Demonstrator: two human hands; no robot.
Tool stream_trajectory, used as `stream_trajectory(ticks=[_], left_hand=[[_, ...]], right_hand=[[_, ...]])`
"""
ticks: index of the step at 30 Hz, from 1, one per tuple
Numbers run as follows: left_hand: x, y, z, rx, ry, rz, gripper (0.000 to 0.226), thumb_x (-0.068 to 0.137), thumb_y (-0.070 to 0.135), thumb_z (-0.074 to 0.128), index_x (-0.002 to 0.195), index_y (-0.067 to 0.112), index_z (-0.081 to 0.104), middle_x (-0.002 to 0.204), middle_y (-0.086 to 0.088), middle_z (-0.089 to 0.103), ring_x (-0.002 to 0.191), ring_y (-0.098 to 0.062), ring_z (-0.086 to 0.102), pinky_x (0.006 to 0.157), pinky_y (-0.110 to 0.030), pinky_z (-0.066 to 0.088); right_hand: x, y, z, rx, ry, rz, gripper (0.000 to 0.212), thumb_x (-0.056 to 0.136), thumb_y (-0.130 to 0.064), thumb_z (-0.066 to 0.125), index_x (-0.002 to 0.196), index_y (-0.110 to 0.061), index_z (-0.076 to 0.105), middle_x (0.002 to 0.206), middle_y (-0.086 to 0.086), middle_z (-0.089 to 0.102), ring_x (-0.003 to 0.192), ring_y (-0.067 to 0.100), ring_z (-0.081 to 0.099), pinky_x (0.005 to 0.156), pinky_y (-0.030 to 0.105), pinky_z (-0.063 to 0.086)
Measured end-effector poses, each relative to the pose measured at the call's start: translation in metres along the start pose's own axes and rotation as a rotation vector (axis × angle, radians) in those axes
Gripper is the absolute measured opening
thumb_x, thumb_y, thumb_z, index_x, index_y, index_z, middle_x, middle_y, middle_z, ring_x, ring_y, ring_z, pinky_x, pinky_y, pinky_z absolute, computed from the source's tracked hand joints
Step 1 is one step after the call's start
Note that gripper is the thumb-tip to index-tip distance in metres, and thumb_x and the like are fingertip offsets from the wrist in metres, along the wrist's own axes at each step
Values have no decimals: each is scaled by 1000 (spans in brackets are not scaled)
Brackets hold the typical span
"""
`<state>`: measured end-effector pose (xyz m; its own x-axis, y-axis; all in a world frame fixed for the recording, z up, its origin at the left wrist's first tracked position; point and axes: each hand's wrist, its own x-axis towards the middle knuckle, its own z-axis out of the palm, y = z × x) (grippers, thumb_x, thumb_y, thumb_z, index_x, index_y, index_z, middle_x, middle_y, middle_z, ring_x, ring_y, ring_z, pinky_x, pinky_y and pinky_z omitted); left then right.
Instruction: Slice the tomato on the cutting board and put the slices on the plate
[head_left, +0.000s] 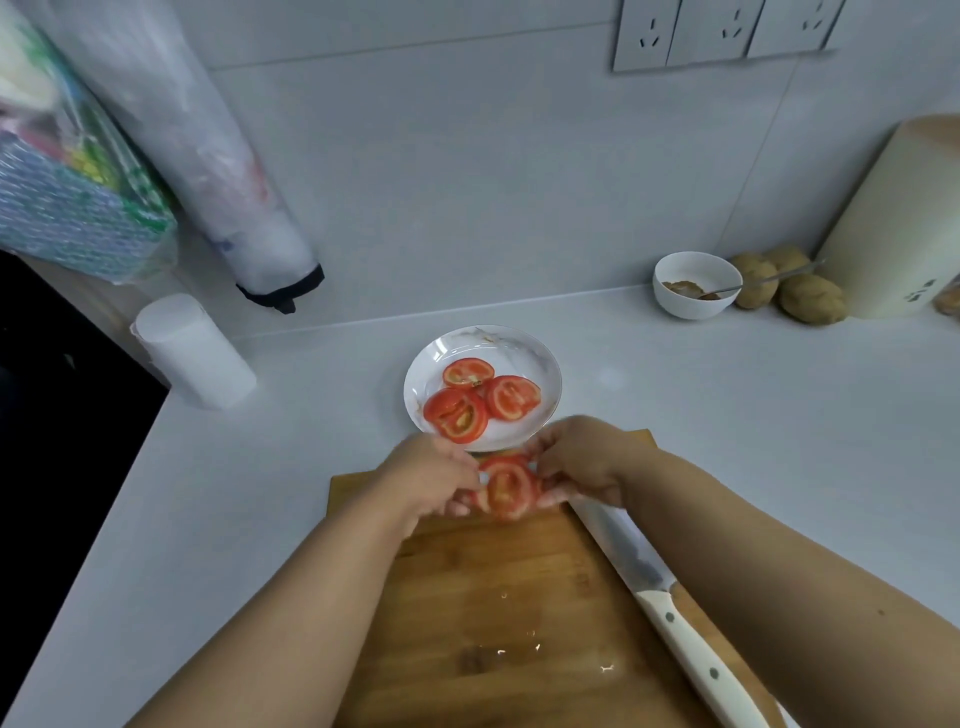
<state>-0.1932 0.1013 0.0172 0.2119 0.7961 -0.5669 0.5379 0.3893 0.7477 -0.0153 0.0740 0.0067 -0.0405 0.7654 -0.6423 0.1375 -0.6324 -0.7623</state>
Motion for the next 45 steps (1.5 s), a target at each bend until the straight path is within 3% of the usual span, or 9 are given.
stream_trajectory(ticks=[5,9,14,20,25,28,33,41,45], left_hand=[[40,34,-5,30,177,87,10,78,0,68,81,8,63,66,-13,65,56,-22,61,64,-32,57],[64,37,3,169,253,101,15,74,6,69,69,18,63,71,-13,70,68,-28,69,76,-41,58],[70,27,12,442,328,164,7,77,12,68,83,9,71,91,-8,69,87,-26,63,77,-32,52],[80,27,14,507,387,224,10,79,16,70,81,6,71,88,-10,70,84,-26,62,74,-32,50],[83,22,14,540,367,254,15,80,20,68,96,19,69,100,1,68,95,-22,60,79,-29,48],[84,16,12,540,340,249,14,80,22,68,94,22,68,100,4,68,94,-20,60,81,-33,50],[84,16,13,684,356,203,12,81,30,65,81,18,67,83,-1,65,78,-22,60,63,-29,45],[86,22,11,619,351,217,18,81,18,64,98,17,70,100,-2,68,91,-23,60,76,-29,48],[82,16,5,561,352,265,16,83,22,63,98,19,67,98,0,67,90,-21,60,80,-33,51]], right_hand=[[34,-45,-15,-193,175,-130,19,92,7,52,94,-5,67,94,18,68,78,29,67,79,39,60],[55,-59,-17,-565,231,-237,33,91,2,48,111,-13,70,104,13,67,83,23,58,59,24,47],[76,-51,-18,-836,201,-277,38,90,1,50,117,-16,70,117,5,67,92,19,56,76,23,42],[97,-49,-24,-703,346,-413,33,84,1,52,105,-14,72,108,3,71,101,21,63,76,22,41],[103,-46,-29,-808,396,-385,26,86,-10,57,105,-20,71,109,-1,68,100,19,62,80,29,50],[100,-47,-31,-942,318,-310,24,89,-18,60,112,-19,67,112,2,66,104,21,59,82,31,47],[98,-57,-24,-1134,241,-218,30,92,-10,53,119,-6,65,120,11,66,109,28,62,87,34,51],[105,-55,-24,-846,316,-323,46,85,5,45,125,-15,57,119,5,65,108,24,59,87,32,50],[104,-52,-22,-825,330,-346,37,89,-2,47,120,-16,62,120,3,66,109,22,60,91,32,50]])
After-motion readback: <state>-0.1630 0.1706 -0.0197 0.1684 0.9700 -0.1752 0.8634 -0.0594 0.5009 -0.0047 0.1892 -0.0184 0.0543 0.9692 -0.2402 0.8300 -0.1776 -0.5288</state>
